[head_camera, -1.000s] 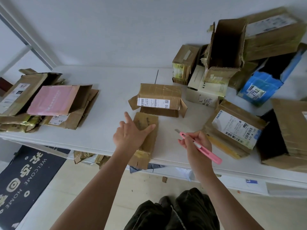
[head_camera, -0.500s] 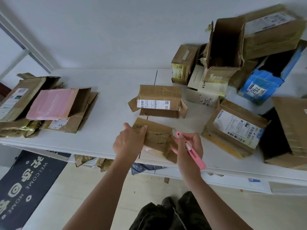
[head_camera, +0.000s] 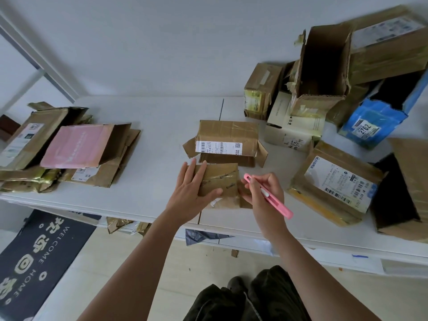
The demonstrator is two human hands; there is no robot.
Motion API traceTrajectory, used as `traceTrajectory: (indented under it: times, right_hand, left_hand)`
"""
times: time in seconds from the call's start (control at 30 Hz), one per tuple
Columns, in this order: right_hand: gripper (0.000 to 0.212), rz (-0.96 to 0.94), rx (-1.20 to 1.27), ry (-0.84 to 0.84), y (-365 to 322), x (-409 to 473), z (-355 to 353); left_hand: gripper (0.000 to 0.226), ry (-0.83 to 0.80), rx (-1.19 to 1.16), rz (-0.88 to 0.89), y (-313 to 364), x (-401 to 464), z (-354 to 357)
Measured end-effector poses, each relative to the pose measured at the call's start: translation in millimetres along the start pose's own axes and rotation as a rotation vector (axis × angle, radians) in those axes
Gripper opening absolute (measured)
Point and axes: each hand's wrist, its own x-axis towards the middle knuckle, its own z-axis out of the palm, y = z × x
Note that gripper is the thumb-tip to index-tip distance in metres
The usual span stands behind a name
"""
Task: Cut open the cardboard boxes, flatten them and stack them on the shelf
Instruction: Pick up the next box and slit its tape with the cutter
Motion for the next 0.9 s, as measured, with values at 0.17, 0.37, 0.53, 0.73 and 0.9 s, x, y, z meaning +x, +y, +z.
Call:
traceTrajectory:
  times: [0.17, 0.37, 0.53, 0.73, 0.9]
  right_hand:
    - [0.009, -0.011, -0.06, -0.005, -3, 5, 3]
    - [0.013, 0.064, -0.064, -0.018, 1, 2, -8]
    - [0.014, 0.06, -0.134, -0.168, 7, -21, -35]
    - [0.012, -0.009, -0.074, -0.082, -1, 8, -30]
    - [0.009, 0.009, -0.084, -0.095, 6, 13, -15]
  left_hand:
    - [0.104, -0.013, -0.051, 0.009, -3, -1, -2]
    - [0.098, 0.025, -0.036, 0.006, 2, -1, 4]
    - [0.096, 0.031, -0.024, 0.005, 5, -1, 3]
    - [0.097, 0.058, -0.048, 0.018, 5, -1, 3]
    - [0.097, 0.037, -0.036, 0.008, 3, 0, 4]
